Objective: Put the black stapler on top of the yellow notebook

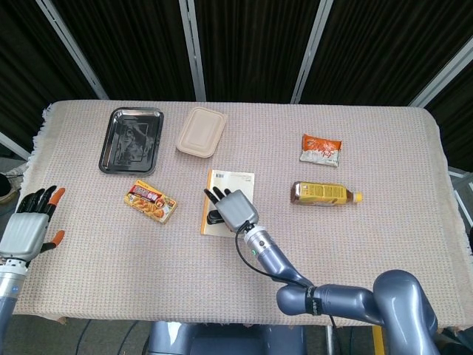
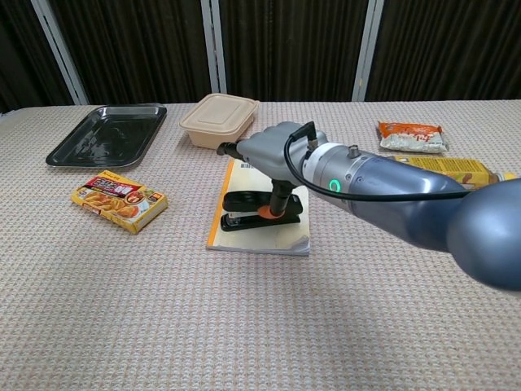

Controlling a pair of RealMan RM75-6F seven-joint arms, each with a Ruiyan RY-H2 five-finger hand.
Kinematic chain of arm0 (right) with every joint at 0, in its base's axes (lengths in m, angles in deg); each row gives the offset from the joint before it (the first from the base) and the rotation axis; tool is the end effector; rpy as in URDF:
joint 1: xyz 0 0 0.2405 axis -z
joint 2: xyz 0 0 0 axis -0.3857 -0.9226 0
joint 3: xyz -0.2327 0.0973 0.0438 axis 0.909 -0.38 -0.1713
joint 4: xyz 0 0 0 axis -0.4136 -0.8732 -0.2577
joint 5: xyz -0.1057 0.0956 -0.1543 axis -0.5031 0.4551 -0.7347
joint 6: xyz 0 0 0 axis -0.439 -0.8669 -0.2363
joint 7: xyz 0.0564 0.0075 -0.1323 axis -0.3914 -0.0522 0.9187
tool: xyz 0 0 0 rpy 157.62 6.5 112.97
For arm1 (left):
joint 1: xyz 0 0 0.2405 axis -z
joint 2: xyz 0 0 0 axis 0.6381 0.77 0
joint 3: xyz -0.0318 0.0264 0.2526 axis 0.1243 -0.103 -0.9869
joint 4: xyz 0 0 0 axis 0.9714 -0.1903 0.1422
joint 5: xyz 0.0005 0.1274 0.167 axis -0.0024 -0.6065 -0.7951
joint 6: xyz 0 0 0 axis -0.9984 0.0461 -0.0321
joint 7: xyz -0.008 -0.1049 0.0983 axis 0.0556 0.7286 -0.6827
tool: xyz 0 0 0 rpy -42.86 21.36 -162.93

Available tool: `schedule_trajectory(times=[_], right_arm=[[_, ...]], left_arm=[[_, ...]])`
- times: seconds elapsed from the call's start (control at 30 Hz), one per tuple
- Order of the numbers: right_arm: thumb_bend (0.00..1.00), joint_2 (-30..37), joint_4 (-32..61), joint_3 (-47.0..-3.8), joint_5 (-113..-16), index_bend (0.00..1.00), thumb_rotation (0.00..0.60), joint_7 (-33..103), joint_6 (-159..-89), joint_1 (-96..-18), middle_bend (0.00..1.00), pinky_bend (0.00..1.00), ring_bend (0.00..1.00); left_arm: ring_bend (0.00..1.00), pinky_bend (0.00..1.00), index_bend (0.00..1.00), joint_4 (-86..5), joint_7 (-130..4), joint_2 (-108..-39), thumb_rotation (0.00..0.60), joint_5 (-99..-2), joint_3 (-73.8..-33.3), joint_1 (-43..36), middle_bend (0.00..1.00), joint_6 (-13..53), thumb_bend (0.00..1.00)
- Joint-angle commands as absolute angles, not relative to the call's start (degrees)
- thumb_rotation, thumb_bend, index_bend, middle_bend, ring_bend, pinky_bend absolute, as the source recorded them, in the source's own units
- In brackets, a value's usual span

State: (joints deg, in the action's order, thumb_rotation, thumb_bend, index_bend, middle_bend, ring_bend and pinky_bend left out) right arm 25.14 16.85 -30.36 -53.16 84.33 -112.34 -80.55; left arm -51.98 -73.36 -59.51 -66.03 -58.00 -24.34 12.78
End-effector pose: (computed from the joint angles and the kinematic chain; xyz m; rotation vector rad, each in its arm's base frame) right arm -0.0356 -0.3527 -0.0952 2.0583 -0.6027 0.8145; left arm -0.3273 0.2440 0.1283 -1.5289 -0.8323 -0.6505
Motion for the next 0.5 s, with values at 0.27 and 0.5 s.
schedule_trajectory(times=[0.27, 0.5], right_arm=[[0.22, 10.6, 39.5, -26.2, -55.3, 0.0, 0.6, 90.4, -128.7, -72.4, 0.0, 0.16, 0.0], [0.19, -0.9, 46.9, -17.4, -66.7, 0.0, 0.6, 84.1, -142.5, -60.1, 0.0, 0.0, 0.0]], left_arm=[[0.0, 0.09, 0.0, -52.7, -72.5, -58.9, 0.6, -67.3, -58.3, -25.1, 0.0, 11.0, 0.33], [0.0, 0.09, 0.0, -53.4, -71.4, -58.5, 0.6, -70.0, -58.5, -26.3, 0.0, 7.1, 0.32]])
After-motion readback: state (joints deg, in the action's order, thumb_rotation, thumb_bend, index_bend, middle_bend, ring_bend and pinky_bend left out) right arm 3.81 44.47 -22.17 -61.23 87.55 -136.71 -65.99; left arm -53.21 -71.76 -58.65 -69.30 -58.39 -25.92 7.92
